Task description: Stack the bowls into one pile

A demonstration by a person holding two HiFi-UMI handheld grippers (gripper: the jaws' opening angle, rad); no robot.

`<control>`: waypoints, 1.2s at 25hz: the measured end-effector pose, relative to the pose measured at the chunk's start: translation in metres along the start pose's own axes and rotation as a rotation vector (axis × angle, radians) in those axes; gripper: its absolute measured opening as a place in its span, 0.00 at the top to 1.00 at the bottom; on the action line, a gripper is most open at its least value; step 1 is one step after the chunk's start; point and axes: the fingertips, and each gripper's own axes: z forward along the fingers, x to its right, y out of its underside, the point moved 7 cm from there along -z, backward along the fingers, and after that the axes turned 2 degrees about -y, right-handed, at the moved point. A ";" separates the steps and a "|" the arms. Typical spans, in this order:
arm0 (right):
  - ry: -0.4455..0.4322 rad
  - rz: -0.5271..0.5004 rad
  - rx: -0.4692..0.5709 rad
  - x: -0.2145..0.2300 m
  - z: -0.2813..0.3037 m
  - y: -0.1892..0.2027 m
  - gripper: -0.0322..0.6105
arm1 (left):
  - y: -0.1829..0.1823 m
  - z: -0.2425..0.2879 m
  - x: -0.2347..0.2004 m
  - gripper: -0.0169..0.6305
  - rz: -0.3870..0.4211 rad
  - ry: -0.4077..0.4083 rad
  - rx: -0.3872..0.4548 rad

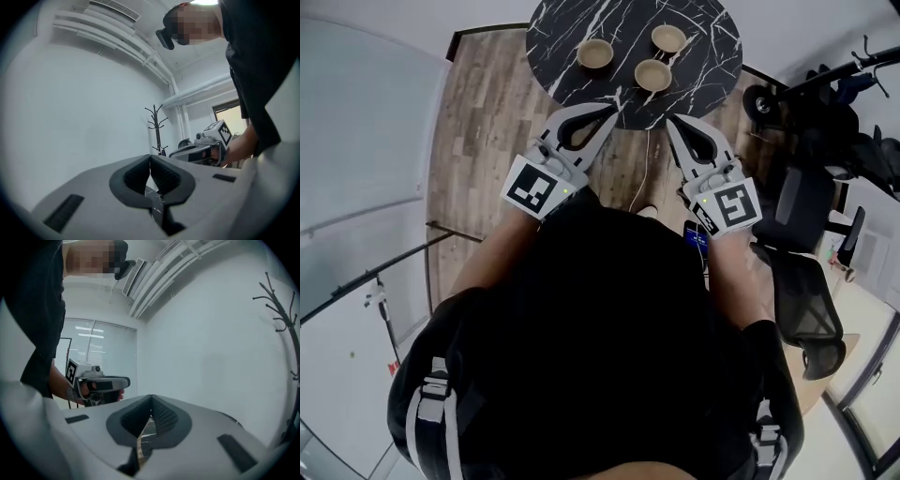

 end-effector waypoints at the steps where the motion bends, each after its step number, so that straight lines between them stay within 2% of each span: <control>1: 0.006 0.002 -0.008 0.000 0.011 -0.001 0.95 | 0.002 0.000 -0.012 0.97 -0.005 0.007 -0.001; 9: 0.063 0.009 -0.060 0.007 0.104 -0.007 0.95 | 0.016 0.006 -0.119 0.97 -0.047 0.070 0.006; 16: 0.133 0.021 -0.099 0.012 0.174 -0.012 0.95 | 0.027 0.011 -0.193 0.97 -0.061 0.140 0.001; 24: 0.225 0.051 -0.152 0.006 0.236 -0.011 0.95 | 0.035 0.009 -0.260 0.97 -0.062 0.239 0.006; 30: 0.286 0.082 -0.224 0.005 0.269 0.006 0.95 | 0.047 0.004 -0.294 0.97 -0.073 0.285 0.015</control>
